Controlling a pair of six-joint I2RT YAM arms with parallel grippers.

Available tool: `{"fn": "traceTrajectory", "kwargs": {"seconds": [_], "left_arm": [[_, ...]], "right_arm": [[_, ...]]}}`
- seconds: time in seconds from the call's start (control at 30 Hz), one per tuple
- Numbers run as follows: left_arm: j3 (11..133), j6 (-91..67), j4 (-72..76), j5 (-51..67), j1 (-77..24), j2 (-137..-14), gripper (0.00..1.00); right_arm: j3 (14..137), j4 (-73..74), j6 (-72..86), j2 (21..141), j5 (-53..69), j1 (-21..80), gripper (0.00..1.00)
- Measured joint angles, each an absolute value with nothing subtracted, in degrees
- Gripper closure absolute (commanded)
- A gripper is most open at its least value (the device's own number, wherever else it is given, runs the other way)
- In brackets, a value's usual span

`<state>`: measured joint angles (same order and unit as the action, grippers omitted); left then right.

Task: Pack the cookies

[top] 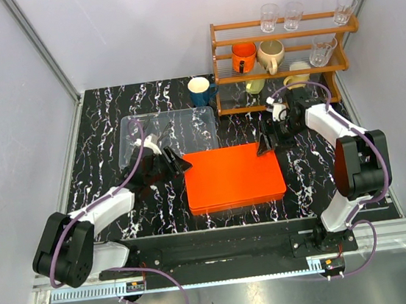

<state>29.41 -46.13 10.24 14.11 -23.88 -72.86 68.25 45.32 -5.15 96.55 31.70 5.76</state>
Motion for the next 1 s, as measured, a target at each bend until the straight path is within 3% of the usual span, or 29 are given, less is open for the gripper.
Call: {"fn": "traceTrajectory", "kwargs": {"seconds": [0.67, 1.0], "left_arm": [[28.3, -46.1, 13.5, 14.7, -23.9, -76.1, 0.40], [28.3, -47.0, 15.3, 15.9, -23.9, -77.4, 0.51]], "right_arm": [[68.2, 45.3, -5.2, 96.6, 30.5, 6.5, 0.14], [68.2, 45.3, -5.2, 96.6, 29.9, 6.8, 0.14]]}}
